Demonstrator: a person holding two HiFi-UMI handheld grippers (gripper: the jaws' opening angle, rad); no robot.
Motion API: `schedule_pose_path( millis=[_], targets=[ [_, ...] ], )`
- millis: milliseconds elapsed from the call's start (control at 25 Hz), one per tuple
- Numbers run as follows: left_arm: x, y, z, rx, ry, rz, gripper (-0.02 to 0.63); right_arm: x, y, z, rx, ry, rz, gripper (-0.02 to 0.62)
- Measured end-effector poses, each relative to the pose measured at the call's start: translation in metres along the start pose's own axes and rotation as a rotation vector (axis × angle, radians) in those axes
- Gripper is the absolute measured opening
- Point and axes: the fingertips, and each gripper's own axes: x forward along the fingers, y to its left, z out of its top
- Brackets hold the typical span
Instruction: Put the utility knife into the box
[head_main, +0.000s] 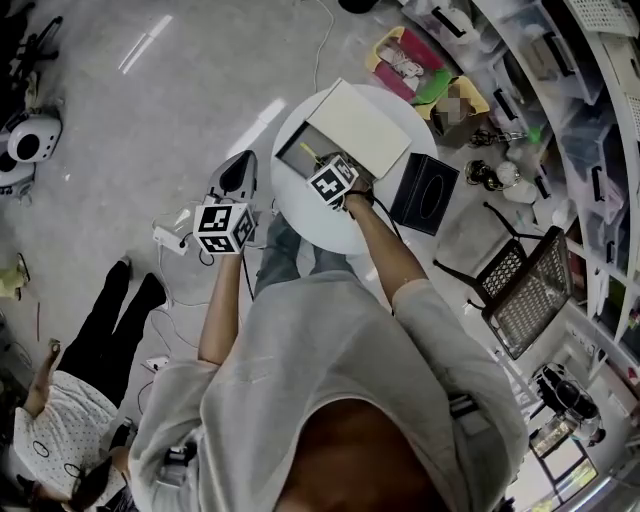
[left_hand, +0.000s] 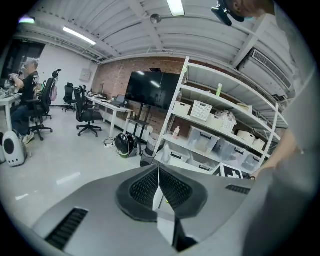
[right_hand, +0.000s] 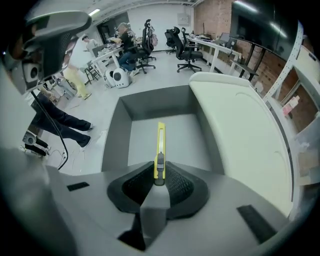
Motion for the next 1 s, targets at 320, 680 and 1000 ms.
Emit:
schedule_pose_path(
  millis=[320, 680, 1000],
  targets=[
    [0.000, -0.001, 0.004, 0.006, -0.003, -0.013, 0.021, -0.002, 0.011, 0.002, 0.002, -0.009, 0.052, 0.164],
    [-0.006, -0.006, 0.006, 0.020, -0.007, -0.017, 0.021, -0.022, 0.003, 0.011, 0.036, -0.111, 0.002, 0.172],
    [-0.009, -0.018, 0.009, 0.036, -0.018, -0.026, 0.021, -0.070, -0.012, 0.025, 0.135, -0.312, -0.057, 0.086]
  ],
)
